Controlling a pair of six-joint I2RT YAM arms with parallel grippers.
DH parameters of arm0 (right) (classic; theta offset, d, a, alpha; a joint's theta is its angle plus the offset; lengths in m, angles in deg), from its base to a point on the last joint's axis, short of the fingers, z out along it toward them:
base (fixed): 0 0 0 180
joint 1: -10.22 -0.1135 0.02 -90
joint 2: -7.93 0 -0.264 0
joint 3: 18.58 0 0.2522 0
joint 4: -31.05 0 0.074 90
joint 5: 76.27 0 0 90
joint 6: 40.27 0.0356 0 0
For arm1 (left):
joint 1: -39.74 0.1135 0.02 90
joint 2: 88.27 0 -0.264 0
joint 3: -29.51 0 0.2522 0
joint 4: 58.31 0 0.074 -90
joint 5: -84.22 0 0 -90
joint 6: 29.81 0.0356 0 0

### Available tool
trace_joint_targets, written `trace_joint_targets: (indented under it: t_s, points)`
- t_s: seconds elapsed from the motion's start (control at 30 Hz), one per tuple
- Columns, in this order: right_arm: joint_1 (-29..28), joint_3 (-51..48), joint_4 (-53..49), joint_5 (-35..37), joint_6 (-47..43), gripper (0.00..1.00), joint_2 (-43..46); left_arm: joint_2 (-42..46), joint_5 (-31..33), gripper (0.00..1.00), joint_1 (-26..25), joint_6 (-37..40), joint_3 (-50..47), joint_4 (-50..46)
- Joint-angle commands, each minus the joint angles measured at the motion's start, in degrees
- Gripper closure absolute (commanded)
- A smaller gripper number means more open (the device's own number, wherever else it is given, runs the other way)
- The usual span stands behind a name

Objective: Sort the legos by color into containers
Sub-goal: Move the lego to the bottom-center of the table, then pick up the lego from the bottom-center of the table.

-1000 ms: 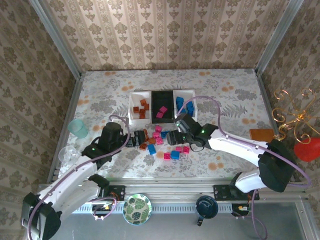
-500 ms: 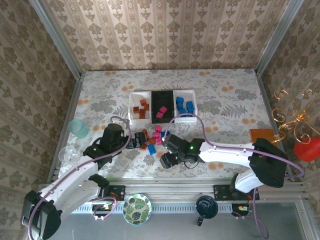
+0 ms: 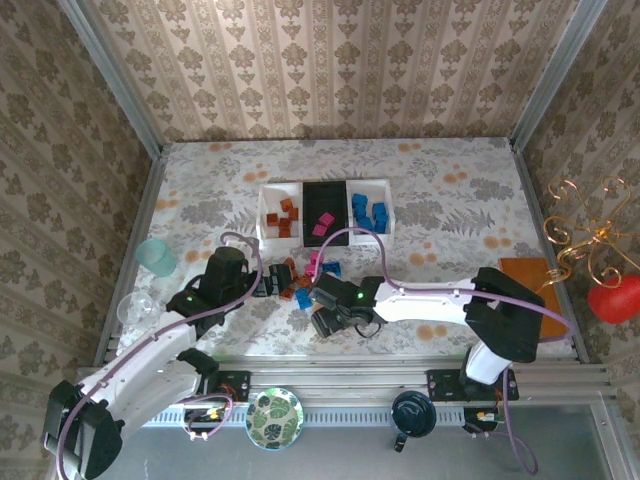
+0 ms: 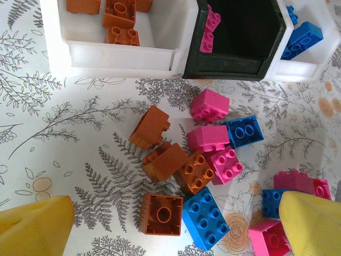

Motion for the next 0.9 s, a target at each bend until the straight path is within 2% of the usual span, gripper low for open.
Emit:
trace_joint_targets:
  t_s: [0.0, 0.13, 0.4, 0.77, 0.87]
  points:
    - [-0.1, 1.2, -2.8, 4.2, 0.4, 0.31, -2.3, 0.7, 0.9, 0.00, -0.2, -0.6, -0.5, 0.0]
    - [-0.5, 0.4, -1.7, 5.3, 0.0, 0.31, -0.8, 1.4, 1.3, 0.00, -0.2, -0.5, -0.9, -0.4]
    - [-2.1, 1.1, -2.5, 6.1, 0.5, 0.41, -4.7, 0.9, 1.3, 0.00, -0.2, -0.7, -0.9, 0.3]
    - [-2.8, 4.0, -2.0, 10.2, 0.9, 0.42, -8.6, 1.3, 1.4, 0.00, -0.2, -1.0, -1.2, 0.0]
    - [-2.7, 5.8, -3.6, 11.8, 1.2, 0.48, -10.0, 1.3, 1.3, 0.00, -0.2, -1.1, -1.3, 0.3]
